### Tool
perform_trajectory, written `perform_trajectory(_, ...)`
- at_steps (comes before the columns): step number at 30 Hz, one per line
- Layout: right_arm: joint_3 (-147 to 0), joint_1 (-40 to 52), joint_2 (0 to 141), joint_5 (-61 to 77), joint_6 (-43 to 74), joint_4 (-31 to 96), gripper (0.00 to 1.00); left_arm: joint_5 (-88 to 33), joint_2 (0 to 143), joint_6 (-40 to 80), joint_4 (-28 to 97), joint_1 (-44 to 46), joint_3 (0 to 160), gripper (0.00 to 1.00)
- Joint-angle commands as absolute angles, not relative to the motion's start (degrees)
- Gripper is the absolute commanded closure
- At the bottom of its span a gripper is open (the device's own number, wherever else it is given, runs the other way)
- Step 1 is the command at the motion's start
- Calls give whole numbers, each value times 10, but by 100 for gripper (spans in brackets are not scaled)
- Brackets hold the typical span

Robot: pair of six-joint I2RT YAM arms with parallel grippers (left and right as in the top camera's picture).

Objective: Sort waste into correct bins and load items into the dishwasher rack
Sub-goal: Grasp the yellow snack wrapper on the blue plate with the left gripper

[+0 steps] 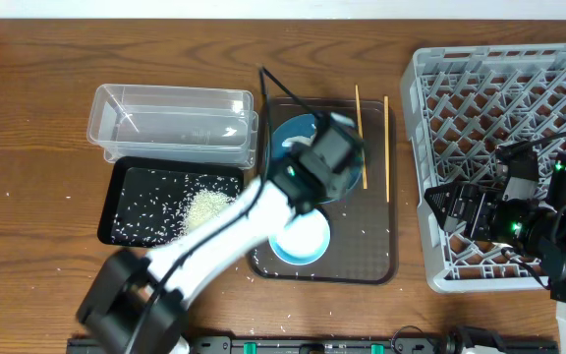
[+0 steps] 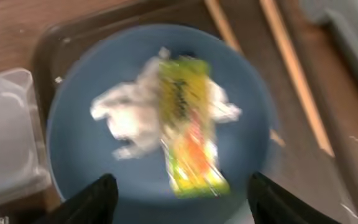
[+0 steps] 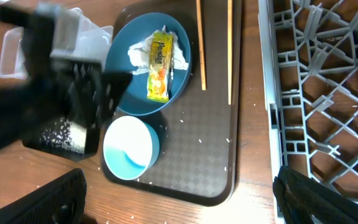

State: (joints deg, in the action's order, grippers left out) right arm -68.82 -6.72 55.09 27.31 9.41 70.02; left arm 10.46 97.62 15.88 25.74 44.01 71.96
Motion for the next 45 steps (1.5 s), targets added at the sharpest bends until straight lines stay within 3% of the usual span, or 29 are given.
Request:
perform_trajectory(1,-691,-63,552,272,94,700,5,14,1025,100,223,401,721,31)
perform_trajectory(4,-689,-63,552,272,94,700,5,-37,1056,101,206,388,721,34)
perform_trajectory(11,-677,-63,556,272,94,700,5,-66,1093,101,215,396,721,52)
perform_trajectory(17,-677,-63,570,272,97,701,6,-64,1127,101,228,399,720,54)
perform_trajectory(28,-677,-63,572,272,102,701,6,-50,1119,112,225,399,721,44)
perform_trajectory(45,-677,-63,574,269,102,695,6,40,1064,153,229,399,721,40)
